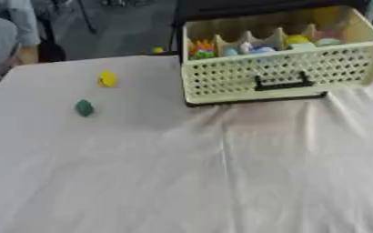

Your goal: Pick up objects from table and place into drawer.

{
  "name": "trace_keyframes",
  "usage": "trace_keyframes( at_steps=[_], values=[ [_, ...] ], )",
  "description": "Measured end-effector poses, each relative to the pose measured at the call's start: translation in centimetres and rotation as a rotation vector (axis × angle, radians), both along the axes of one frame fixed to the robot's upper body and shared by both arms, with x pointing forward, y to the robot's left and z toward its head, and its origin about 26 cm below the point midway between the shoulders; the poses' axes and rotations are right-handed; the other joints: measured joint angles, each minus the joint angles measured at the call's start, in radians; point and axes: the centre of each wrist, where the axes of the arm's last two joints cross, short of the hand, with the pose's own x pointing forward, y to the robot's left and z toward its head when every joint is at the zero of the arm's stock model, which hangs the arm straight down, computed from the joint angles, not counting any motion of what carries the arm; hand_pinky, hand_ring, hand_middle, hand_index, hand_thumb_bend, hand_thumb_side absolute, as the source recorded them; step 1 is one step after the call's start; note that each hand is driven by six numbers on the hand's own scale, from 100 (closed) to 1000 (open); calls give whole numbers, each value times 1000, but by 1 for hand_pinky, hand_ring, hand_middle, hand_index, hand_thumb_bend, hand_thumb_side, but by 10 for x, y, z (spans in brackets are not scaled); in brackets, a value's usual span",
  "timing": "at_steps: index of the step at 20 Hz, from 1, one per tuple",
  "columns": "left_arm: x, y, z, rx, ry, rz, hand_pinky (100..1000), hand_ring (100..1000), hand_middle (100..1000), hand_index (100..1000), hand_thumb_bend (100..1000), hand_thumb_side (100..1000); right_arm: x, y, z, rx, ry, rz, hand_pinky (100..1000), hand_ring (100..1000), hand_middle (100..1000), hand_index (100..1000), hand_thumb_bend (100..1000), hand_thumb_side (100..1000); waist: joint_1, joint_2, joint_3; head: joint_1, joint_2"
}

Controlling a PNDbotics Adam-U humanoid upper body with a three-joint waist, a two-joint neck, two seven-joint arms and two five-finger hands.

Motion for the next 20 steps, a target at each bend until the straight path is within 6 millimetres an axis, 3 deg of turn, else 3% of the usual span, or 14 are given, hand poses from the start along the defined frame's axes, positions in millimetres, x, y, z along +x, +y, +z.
trace_keyframes(
  at_steps=[4,10,13,17,20],
  values=[
    [-1,16,0,164,77,93,642,809,968,1000,380,789,6,4,-22,47,-22,28,528,612,600,805,100,513,13,-11,-27,20,13],
    [14,40,-1,408,226,243,648,821,974,1000,363,842,13,13,-51,94,-68,57,527,586,578,788,100,487,-11,-21,-59,42,36],
    [21,53,11,513,257,329,664,833,978,1000,412,807,16,19,-62,107,-100,71,521,576,568,785,100,480,-22,-21,-69,46,39],
    [31,72,33,636,282,444,691,866,992,1000,406,817,20,30,-78,116,-127,98,518,567,559,782,100,476,-27,-16,-80,52,39],
    [36,87,51,726,293,528,722,879,976,920,403,796,23,39,-91,122,-139,117,510,554,550,780,100,476,-30,-9,-87,57,36]
  ],
)
